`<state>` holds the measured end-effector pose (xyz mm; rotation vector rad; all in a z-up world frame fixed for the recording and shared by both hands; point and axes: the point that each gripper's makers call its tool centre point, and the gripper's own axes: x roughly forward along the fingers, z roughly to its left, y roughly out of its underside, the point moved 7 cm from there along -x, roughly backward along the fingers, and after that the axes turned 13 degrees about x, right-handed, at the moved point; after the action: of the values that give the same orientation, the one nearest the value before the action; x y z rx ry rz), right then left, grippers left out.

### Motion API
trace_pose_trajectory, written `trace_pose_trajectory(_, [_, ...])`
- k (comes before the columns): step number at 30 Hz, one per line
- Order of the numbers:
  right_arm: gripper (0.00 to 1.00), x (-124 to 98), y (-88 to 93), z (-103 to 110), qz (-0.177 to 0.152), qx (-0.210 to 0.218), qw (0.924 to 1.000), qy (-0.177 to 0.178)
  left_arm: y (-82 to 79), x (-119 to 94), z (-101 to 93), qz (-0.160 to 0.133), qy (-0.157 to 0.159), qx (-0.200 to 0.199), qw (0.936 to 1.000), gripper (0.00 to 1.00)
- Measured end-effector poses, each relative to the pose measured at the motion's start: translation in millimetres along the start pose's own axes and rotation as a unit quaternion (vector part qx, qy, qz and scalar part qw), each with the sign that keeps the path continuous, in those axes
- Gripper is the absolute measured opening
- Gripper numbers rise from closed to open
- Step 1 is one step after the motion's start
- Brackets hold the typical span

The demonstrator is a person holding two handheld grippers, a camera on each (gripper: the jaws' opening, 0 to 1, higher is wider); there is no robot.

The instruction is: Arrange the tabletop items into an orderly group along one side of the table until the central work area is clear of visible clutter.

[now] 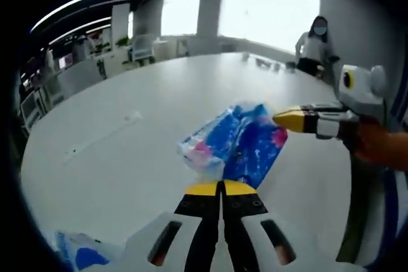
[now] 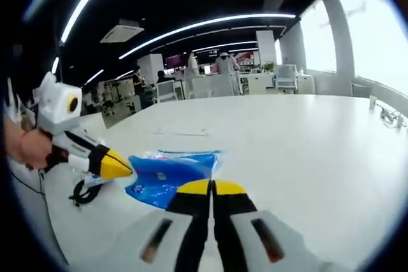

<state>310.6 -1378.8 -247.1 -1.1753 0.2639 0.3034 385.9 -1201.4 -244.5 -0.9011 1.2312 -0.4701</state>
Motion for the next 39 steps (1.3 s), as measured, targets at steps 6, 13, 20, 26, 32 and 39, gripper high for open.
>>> trace_pose_trajectory(6, [0.0,5.2,10.8,-9.3,0.011,0.006,0.9999,0.005,12.2,17.1,-1.0,0.018,0.007,-0.011,0.9998,0.0])
trace_pose_trajectory(13, [0.0,10.7,25.7,-18.6,0.024,0.011,0.9996,0.007,23.7,28.0,-2.6,0.032,0.008,-0.014,0.9994,0.0])
trace_pose_trajectory(20, [0.0,13.6,34.0,-24.3,0.032,0.013,0.9993,0.011,29.9,34.4,-4.5,0.039,0.008,-0.015,0.9991,0.0])
trace_pose_trajectory(26, [0.0,11.2,30.7,-27.7,0.026,0.015,0.9994,0.014,27.8,37.9,-6.4,0.032,0.007,-0.013,0.9994,0.0])
trace_pose_trajectory(32, [0.0,10.6,27.3,-33.0,0.019,0.017,0.9996,0.015,23.7,42.5,-8.5,0.024,0.005,-0.01,0.9997,0.0])
trace_pose_trajectory(39, [0.0,10.2,33.3,-35.9,0.025,0.019,0.9993,0.019,25.9,46.3,-8.9,0.027,0.006,-0.009,0.9996,0.0])
